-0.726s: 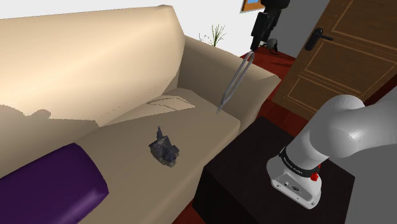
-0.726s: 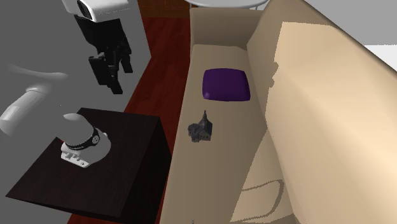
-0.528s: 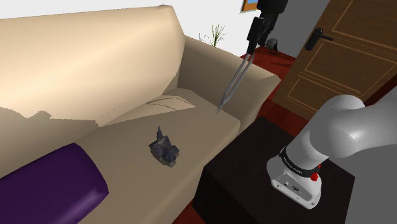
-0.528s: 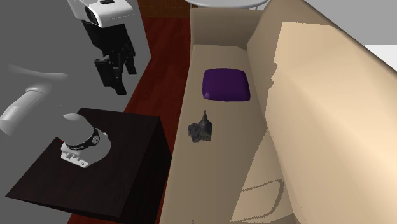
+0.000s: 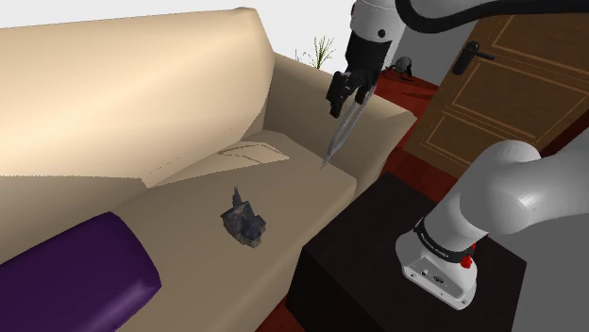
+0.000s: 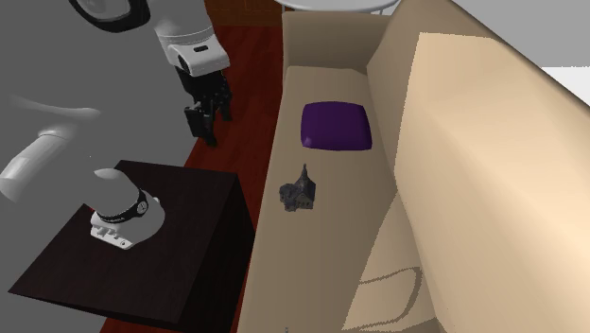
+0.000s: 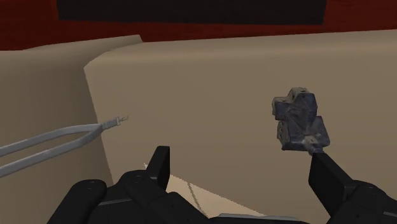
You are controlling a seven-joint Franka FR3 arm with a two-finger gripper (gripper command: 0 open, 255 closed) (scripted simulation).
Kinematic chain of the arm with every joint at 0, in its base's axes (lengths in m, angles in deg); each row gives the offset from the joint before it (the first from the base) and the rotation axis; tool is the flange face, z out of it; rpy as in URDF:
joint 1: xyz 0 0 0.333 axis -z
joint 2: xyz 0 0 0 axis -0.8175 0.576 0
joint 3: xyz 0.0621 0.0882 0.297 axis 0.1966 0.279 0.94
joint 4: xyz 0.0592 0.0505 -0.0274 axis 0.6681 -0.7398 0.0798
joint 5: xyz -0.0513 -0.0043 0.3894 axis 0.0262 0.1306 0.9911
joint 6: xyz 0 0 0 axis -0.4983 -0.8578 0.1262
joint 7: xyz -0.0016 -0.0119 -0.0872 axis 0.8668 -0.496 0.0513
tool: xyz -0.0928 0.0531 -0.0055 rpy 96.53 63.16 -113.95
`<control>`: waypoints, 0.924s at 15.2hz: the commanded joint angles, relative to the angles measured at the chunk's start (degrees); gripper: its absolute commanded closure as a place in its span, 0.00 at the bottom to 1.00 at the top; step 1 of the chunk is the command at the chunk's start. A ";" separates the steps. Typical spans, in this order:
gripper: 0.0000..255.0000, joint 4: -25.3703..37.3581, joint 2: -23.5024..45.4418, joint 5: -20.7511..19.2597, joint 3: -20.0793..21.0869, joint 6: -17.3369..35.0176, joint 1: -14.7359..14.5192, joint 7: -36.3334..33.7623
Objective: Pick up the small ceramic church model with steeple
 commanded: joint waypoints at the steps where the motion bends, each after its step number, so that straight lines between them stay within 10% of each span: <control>1: 0.00 -2.89 0.56 1.19 2.32 4.47 -0.01 -3.77; 14: 0.00 -4.41 22.61 -1.34 22.99 33.04 6.96 -33.87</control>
